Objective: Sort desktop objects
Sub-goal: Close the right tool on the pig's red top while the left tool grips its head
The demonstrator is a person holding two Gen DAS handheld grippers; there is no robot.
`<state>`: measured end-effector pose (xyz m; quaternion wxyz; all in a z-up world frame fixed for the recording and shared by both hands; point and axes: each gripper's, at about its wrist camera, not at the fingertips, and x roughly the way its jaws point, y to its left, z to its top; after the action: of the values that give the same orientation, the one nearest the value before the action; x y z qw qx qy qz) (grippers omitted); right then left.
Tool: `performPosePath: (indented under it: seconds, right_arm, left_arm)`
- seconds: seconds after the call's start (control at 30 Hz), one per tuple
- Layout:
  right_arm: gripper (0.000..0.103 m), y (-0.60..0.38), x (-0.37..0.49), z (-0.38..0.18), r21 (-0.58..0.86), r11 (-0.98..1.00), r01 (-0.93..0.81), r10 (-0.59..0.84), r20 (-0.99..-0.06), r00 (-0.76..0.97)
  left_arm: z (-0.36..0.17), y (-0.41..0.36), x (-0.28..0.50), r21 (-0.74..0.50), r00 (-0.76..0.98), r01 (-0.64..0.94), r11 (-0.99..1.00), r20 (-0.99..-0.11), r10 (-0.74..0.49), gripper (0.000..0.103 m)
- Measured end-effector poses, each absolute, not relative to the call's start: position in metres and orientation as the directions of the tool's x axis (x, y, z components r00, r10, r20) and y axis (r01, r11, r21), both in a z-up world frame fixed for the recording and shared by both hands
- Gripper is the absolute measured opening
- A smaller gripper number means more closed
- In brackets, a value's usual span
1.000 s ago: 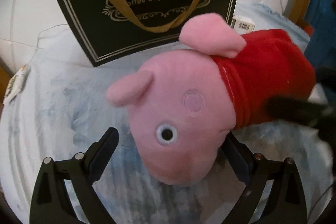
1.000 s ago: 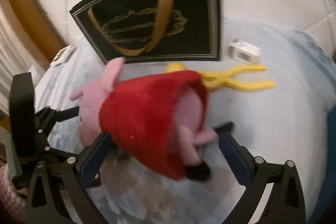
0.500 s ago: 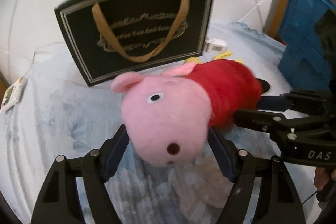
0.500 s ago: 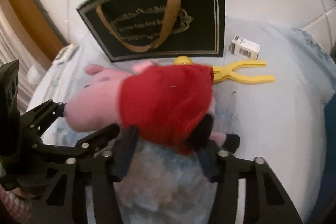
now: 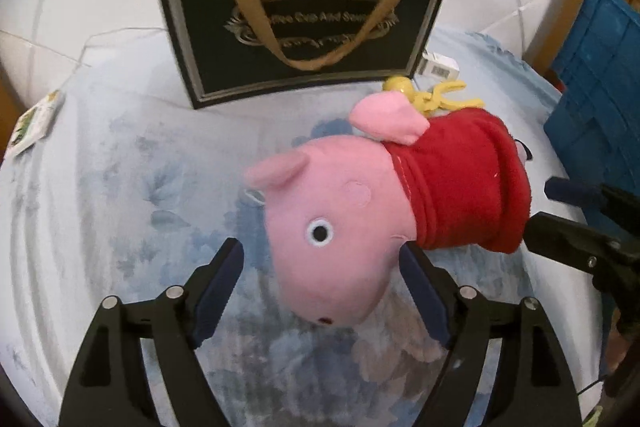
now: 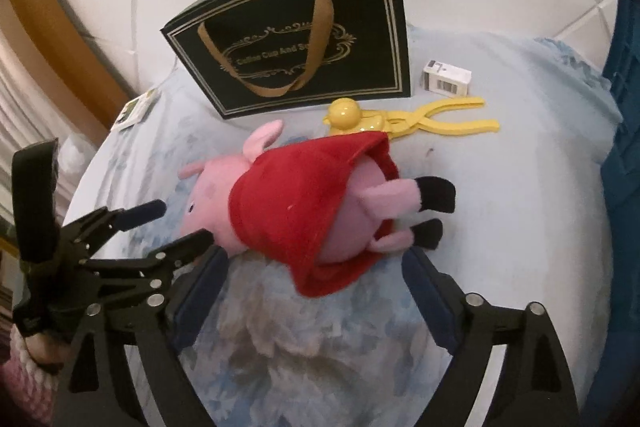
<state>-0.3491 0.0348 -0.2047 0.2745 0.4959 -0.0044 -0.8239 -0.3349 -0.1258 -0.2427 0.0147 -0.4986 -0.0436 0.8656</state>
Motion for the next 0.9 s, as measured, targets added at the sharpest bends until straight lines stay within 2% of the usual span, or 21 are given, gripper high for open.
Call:
performPosePath:
  seconds: [0.13, 0.4, 0.53, 0.7, 0.9]
  right_arm:
    - [0.101, 0.028, -0.365, -0.219, 0.288, -0.84, 0.46, -0.463, -0.823, -0.329]
    - [0.103, 0.009, -0.404, -0.251, 0.3, -0.83, 0.471, -0.467, -0.835, -0.291]
    - [0.103, 0.007, -0.418, -0.255, 0.35, -0.806, 0.478, -0.523, -0.798, -0.298]
    - [0.083, 0.004, -0.417, -0.25, 0.334, -0.802, 0.495, -0.523, -0.793, -0.313]
    - [0.082, 0.017, -0.391, -0.223, 0.324, -0.804, 0.499, -0.525, -0.78, -0.34]
  left_arm:
    - [-0.265, -0.116, -0.355, -0.062, -0.464, -0.016, -0.998, -0.884, 0.062, 0.086]
    - [-0.286, -0.114, -0.382, -0.042, -0.457, -0.027, -0.999, -0.888, 0.049, 0.086]
    - [-0.285, -0.115, -0.385, -0.037, -0.494, -0.041, -0.998, -0.868, 0.052, 0.086]
    - [-0.272, -0.115, -0.376, -0.026, -0.524, -0.042, -0.999, -0.851, 0.044, 0.084]
    - [-0.24, -0.109, -0.346, -0.01, -0.564, -0.07, -0.997, -0.825, 0.048, 0.084]
